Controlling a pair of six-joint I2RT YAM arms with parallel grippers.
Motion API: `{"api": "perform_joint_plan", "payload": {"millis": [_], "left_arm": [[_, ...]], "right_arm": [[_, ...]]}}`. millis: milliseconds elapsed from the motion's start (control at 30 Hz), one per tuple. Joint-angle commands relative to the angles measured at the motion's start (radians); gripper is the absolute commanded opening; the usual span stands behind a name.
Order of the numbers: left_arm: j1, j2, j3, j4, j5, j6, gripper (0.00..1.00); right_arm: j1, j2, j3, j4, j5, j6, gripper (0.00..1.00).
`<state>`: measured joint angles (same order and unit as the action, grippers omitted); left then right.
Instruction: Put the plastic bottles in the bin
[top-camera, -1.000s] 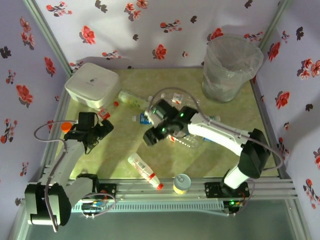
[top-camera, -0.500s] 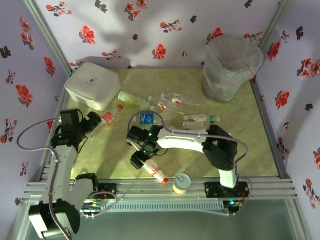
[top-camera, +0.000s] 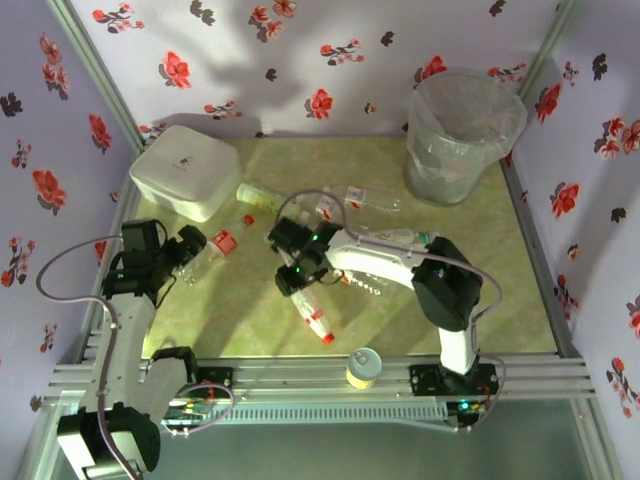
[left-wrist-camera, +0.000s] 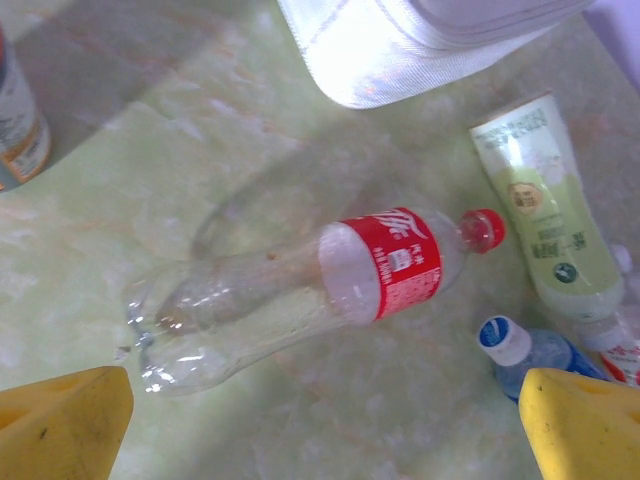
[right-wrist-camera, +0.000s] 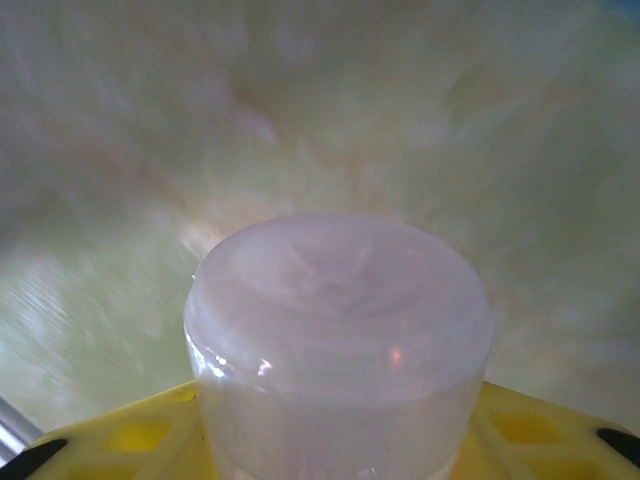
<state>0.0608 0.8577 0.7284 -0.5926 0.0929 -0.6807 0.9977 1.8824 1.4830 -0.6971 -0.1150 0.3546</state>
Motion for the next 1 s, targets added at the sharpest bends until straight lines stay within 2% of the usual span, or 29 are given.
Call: {"api": "perform_joint_plan", "payload": {"millis": [0,167,300,400,600,767,967], "left_arm": [[-0.034,0.020,-0.013,0.060,0.053,0.009,1.00],[-0.072,0.060,-0.013,0.133,0.131,-0.032,1.00],[-0.093,0.069,0.001,0.131,0.122,-0.022,1.00],[-0.113,0.074,0.006,0.126,0.126,-0.008,1.00],[-0.166,0.123,0.008,0.134,0.124,0.017,1.00],[-0.176,0.136,0.027,0.144,0.107,0.067,1.00],[-0.173,0.206,0.125,0.106,0.073,0.164,1.00]], "right_arm": [[-0.082,-0.155,0.125,0.010,-0.003,-0.053,0.50],[-0.268,-0.308,0.238,0.048,0.156,-0.152,0.54],[-0.429,-0.413,0.270,0.213,0.280,-0.240,0.55],[-0.570,-0.423,0.338,0.294,0.377,-0.275,0.55],[-0.808,-0.374,0.334,0.525,0.425,-0.212,0.50],[-0.888,-0.337,0.261,0.706,0.443,-0.192,0.47],[-0.929,-0.286,0.234,0.685,0.442,-0.189,0.47]]}}
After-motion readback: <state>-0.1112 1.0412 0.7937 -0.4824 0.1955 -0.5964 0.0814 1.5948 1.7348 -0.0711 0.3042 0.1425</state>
